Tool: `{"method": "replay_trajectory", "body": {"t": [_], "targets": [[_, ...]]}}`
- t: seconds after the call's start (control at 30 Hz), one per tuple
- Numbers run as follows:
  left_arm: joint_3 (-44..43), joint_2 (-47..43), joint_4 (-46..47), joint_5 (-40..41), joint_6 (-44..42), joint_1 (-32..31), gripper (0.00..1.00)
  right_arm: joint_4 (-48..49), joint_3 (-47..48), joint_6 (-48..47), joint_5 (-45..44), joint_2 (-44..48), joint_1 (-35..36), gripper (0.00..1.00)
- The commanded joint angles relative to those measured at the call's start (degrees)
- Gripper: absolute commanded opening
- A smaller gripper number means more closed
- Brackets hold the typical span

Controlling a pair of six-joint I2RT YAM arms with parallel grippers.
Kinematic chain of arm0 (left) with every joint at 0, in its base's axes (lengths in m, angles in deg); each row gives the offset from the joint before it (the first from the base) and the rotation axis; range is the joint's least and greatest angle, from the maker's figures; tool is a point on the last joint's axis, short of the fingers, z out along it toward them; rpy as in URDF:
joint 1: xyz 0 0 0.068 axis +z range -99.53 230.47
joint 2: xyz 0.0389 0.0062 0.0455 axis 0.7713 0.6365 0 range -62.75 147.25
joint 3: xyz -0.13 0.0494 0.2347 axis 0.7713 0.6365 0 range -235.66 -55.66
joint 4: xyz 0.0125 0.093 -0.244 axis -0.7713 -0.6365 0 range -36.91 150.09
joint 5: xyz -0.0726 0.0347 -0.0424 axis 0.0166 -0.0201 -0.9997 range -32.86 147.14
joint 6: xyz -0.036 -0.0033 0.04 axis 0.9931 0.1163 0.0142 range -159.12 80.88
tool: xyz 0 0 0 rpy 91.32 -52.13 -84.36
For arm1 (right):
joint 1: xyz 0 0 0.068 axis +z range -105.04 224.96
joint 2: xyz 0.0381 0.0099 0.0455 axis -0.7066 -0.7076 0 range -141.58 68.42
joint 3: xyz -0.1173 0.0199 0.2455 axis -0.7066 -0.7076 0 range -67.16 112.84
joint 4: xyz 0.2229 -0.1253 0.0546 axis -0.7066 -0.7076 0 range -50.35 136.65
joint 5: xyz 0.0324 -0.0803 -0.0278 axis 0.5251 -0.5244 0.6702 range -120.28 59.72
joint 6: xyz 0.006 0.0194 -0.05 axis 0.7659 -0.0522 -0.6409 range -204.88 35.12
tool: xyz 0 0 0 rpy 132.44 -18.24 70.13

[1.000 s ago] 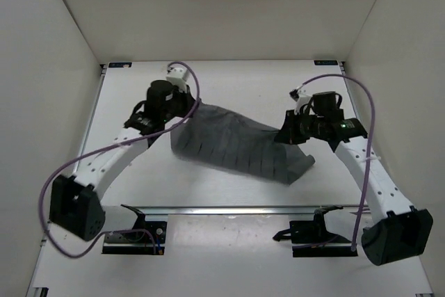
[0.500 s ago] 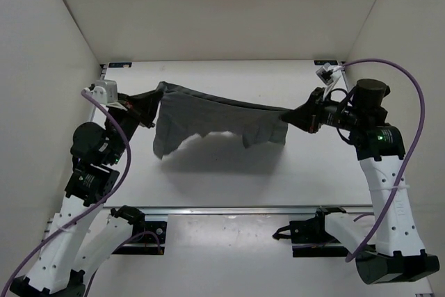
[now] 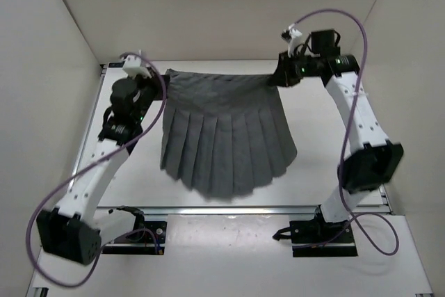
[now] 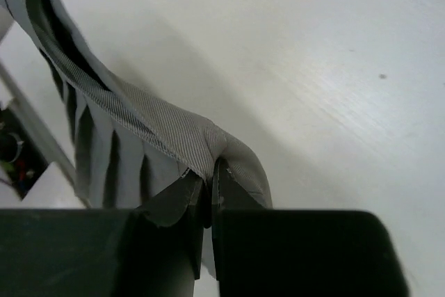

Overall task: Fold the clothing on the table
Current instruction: Flatten the skirt out

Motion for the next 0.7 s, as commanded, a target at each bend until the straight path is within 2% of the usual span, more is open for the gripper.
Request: {"method": "replay_trajectory", "body": {"t": [0.0,0.03,0.17,0.27,0.37,0.43,0.47,0.5,0.57,0.63,0.67], "targets": [[-9.8,7.8,3.9,-0.7,-3.2,1.3,0.0,-2.9,20.6,-3.1,-6.0,-7.8,-1.3,0.0],[-14.0,9.4,2.9,-0.7,-3.7,2.0,0.0,-7.0,30.8,-3.6,-6.2,-10.2,-1.4,0.0],[-25.2,14.4,-0.2,-1.3,-6.1,1.8,0.0,1.9,29.2,-0.1,-0.1,-7.2,-6.1,0.0],[-24.5,13.4,-0.1,-1.2,-6.3,1.9,0.0,2.4,25.9,-0.9,-0.6,-5.0,-6.9,0.0],[-15.5,10.1,2.9,-1.1,-4.8,1.6,0.0,1.8,19.8,-2.8,-1.0,-3.3,-5.6,0.0],[-7.8,7.2,4.9,-1.1,-3.3,0.4,0.0,4.0,7.7,-3.7,-4.0,-0.2,-4.1,0.0],[-1.9,5.3,6.0,-1.4,-2.3,0.0,0.0,6.3,-0.1,-3.9,-4.9,1.1,-2.5,0.0],[4.5,3.2,7.3,-1.2,-1.2,-0.8,0.0,9.1,-3.7,-3.1,-6.4,3.0,-0.6,0.0],[13.0,0.7,8.4,0.8,1.1,-2.0,0.0,11.7,-17.7,-1.5,-8.7,6.2,1.4,0.0],[21.7,-3.8,7.3,1.3,4.0,-3.1,0.0,11.9,-25.4,1.6,-10.9,9.3,3.2,0.0],[22.9,-4.9,4.6,1.6,4.7,-4.3,0.0,11.5,-30.4,3.8,-11.1,10.6,4.6,0.0]]}}
